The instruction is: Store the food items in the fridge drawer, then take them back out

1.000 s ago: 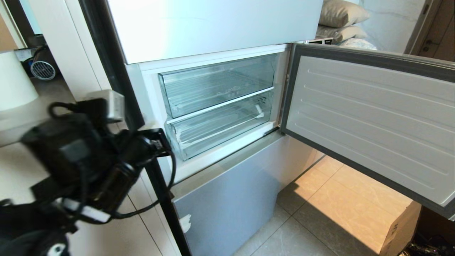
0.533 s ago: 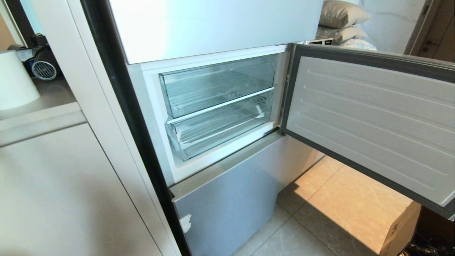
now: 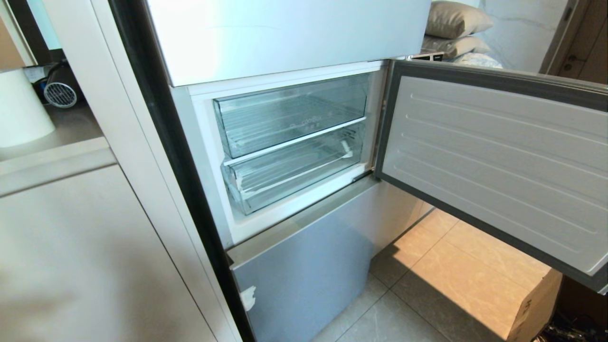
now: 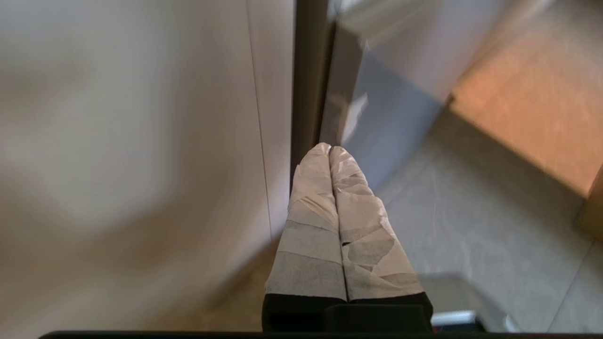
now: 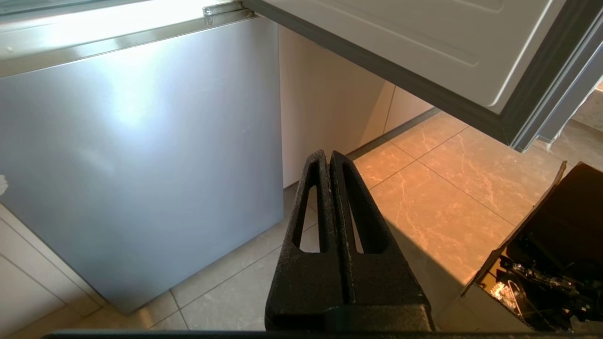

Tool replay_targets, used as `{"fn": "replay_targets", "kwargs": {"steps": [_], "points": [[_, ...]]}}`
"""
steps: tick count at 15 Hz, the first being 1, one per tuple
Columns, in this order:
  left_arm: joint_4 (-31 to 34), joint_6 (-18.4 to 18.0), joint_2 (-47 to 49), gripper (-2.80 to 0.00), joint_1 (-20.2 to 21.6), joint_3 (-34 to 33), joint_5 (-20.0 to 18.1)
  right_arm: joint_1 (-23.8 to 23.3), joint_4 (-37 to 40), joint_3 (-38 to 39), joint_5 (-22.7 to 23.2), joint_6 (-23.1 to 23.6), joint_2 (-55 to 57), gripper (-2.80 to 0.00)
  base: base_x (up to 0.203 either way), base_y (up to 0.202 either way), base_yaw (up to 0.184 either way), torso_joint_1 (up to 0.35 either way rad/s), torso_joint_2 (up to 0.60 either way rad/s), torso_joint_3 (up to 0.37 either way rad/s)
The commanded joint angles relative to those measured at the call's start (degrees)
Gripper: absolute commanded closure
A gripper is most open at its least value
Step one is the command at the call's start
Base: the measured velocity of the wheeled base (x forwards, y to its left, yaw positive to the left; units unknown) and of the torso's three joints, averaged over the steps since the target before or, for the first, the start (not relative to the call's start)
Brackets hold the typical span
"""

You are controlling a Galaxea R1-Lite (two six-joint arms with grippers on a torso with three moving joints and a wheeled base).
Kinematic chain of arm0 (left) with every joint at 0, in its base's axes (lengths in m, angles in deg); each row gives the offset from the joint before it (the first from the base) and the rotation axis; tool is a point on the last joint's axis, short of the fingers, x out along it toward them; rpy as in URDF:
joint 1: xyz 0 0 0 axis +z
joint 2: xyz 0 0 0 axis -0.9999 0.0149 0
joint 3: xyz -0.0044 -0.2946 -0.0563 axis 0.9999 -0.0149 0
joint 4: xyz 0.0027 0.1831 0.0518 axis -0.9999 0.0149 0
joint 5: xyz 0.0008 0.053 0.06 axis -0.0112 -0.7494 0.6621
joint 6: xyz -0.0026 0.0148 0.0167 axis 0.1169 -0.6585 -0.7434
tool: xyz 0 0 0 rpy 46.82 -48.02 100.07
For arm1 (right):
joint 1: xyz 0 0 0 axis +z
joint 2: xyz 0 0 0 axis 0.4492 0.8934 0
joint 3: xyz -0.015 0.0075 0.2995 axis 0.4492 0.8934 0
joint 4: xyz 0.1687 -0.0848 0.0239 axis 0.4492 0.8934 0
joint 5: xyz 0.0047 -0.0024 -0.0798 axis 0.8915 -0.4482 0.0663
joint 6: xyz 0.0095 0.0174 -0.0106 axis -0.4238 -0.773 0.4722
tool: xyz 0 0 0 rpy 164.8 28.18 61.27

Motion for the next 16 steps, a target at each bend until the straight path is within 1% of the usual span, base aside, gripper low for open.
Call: {"fn": "replay_targets", "kwargs": {"steps": [1, 4, 5, 6, 7, 12, 13, 14, 15, 16], "points": [[2.18, -4.12, -3.07, 0.00, -0.83, -0.07, 0.92, 0.01, -0.02, 0.02, 0.07, 0.12, 0.01, 0.00, 0.000, 0.000, 0.000, 0.000, 0.00, 0.000], [4.05, -6.08, -15.46, 0.00, -0.44, 0.17, 0.92, 0.01, -0.02, 0.02, 0.07, 0.19, -0.05, 0.00, 0.000, 0.000, 0.000, 0.000, 0.00, 0.000], [3.78, -5.18, -17.17, 0.00, -0.35, 0.02, 1.14, 0.01, -0.02, 0.02, 0.05, 0.10, 0.01, 0.00, 0.000, 0.000, 0.000, 0.000, 0.00, 0.000], [3.36, -1.95, -17.18, 0.00, -0.26, -0.15, 1.60, 0.01, 0.07, 0.02, 0.05, 0.12, 0.01, 0.00, 0.000, 0.000, 0.000, 0.000, 0.00, 0.000], [2.96, -0.14, -16.85, 0.00, -0.20, -0.26, 1.98, 0.01, -0.01, 0.02, 0.07, 0.20, -0.07, 0.00, 0.000, 0.000, 0.000, 0.000, 0.00, 0.000], [2.96, -0.14, -16.85, 0.00, -0.20, -0.35, 1.98, 0.01, 0.07, -0.04, -0.07, 0.29, -0.02, 0.00, 0.000, 0.000, 0.000, 0.000, 0.00, 0.000], [2.96, -0.14, -16.85, 0.00, -0.20, -0.35, 2.07, -0.01, 0.20, -1.29, -0.29, 0.07, 0.04, 0.00, 0.000, 0.000, 0.000, 0.000, 0.00, 0.000], [2.96, -0.14, -16.85, 0.00, -0.20, -0.35, 1.98, -0.04, 0.44, -4.39, -1.15, -0.71, 1.04, 0.00, 0.000, 0.000, 0.000, 0.000, 0.00, 0.000], [2.96, -0.14, -16.85, 0.00, -0.20, -0.35, 1.98, -0.05, 0.71, -7.52, -2.42, -2.50, 3.79, 0.00, 0.000, 0.000, 0.000, 0.000, 0.00, 0.000], [2.96, -0.14, -16.85, 0.00, -0.20, -0.35, 1.98, -0.05, 0.85, -11.66, -4.00, -5.49, 8.35, 0.00, 0.000, 0.000, 0.000, 0.000, 0.00, 0.000]]}}
